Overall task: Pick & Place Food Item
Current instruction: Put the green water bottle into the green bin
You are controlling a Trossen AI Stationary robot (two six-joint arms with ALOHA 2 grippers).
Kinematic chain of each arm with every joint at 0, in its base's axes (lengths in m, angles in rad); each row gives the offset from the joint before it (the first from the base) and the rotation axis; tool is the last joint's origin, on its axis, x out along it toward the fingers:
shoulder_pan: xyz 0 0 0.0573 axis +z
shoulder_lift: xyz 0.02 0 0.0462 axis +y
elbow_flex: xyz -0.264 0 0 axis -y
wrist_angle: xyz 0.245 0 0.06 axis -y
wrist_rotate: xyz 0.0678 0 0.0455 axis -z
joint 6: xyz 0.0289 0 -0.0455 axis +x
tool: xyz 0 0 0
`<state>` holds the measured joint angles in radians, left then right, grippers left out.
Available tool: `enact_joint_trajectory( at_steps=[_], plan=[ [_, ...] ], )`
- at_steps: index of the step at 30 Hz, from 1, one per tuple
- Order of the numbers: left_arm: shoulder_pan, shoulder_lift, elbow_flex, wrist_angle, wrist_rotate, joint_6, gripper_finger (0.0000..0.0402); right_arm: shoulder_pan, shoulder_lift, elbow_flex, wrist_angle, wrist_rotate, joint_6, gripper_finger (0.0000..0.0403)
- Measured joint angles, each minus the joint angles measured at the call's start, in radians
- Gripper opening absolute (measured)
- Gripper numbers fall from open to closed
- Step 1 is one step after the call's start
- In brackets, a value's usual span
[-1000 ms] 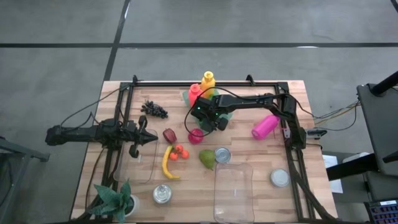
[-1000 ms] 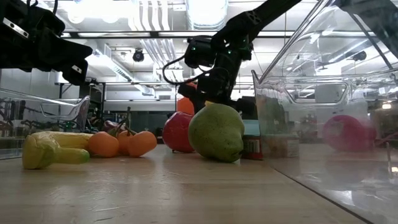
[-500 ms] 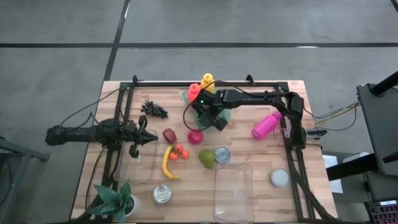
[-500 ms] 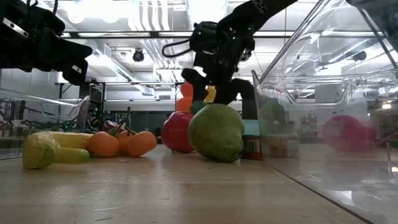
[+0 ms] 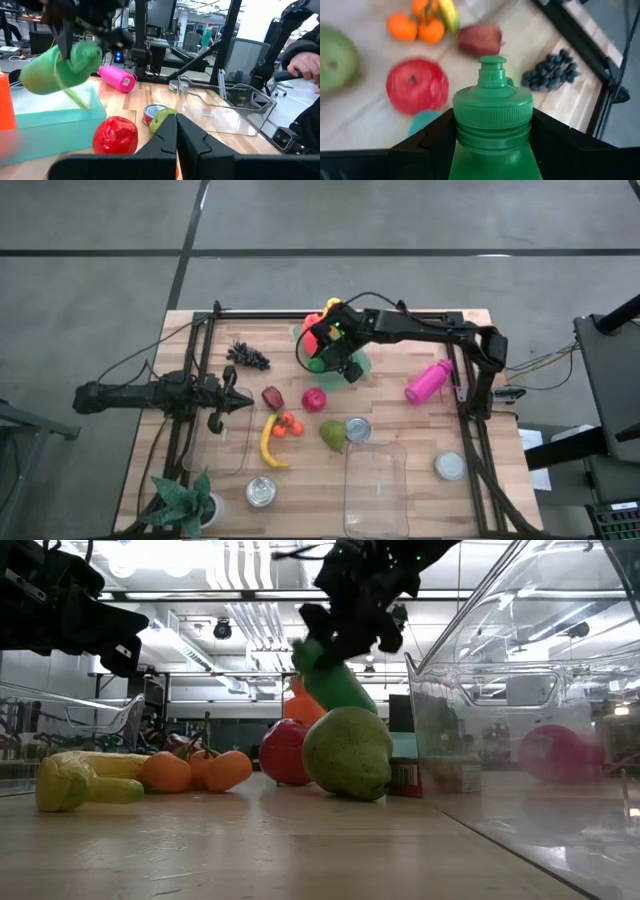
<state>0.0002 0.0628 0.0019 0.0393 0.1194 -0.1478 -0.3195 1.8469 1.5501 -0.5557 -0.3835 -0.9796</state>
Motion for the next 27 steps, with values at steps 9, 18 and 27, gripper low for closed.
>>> enact_joint_trajectory(
  at_steps=[9,18,27],
  plan=[
    [0.000,0.000,0.000,0.000,0.000,0.000,0.0001,-0.065,-0.032,-0.001,0.095,-0.222,0.174,0.0206],
    [0.000,0.000,0.000,0.000,0.000,0.000,0.0001,-0.099,-0.050,-0.063,0.298,-0.385,0.299,0.0206],
    [0.000,0.000,0.000,0.000,0.000,0.000,0.0001,-0.134,-0.159,-0.331,0.804,-0.428,0.576,0.0206]
  ],
)
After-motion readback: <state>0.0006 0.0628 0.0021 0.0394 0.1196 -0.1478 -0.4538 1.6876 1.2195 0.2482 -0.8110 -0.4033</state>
